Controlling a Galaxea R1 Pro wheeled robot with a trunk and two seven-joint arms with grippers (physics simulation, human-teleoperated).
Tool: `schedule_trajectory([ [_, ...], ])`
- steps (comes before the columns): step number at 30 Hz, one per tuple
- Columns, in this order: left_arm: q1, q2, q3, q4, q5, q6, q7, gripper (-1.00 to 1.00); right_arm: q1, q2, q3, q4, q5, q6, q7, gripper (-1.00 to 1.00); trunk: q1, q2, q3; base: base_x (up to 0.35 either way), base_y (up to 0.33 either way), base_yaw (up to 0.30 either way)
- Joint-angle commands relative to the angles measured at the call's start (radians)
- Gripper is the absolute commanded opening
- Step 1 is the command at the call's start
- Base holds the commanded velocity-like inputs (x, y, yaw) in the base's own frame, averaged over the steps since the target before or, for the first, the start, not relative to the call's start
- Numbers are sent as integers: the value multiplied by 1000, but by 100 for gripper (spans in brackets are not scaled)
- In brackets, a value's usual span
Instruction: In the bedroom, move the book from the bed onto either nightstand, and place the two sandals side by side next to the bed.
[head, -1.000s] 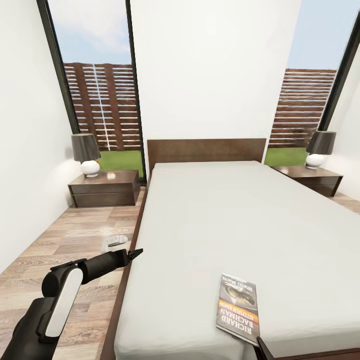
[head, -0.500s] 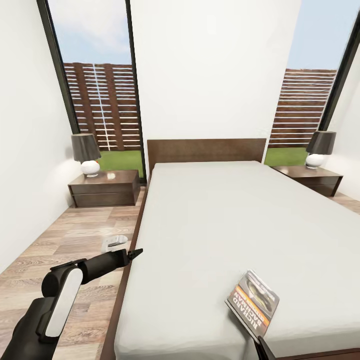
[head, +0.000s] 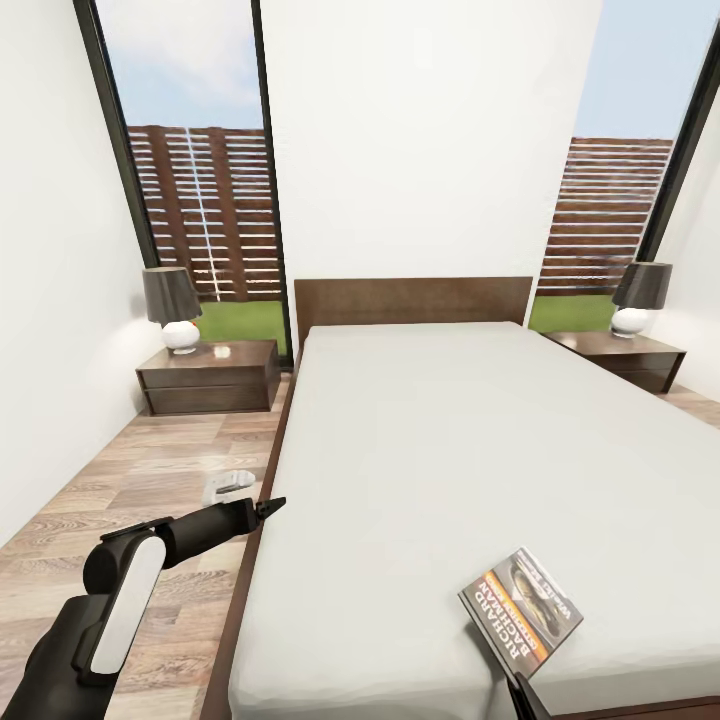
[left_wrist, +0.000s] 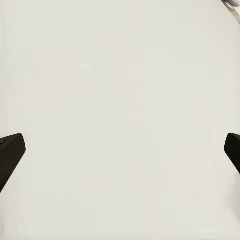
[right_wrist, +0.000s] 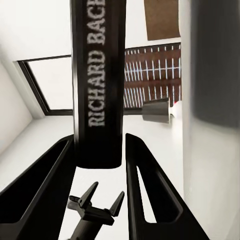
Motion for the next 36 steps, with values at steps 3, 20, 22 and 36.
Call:
schedule_trajectory([
  [3, -1, 0, 2, 0, -7, 4, -9, 100, 0, 0, 3, 0, -4, 9, 3, -100, 0, 0, -1, 0, 0, 0],
  [20, -1, 0, 1, -2, -7, 4, -9, 100, 0, 0, 4, -1, 7, 6, 3, -100, 0, 0, -1, 0, 0, 0],
  [22, -1, 0, 1, -2, -7, 4, -9, 100, 0, 0, 4, -1, 7, 6, 3, -100, 0, 0, -1, 0, 0, 0],
  [36, -1, 0, 1, -2, -7, 5, -8, 100, 0, 0, 7, -6, 10, 5, 3, -100, -39, 70, 30, 0, 0, 0],
])
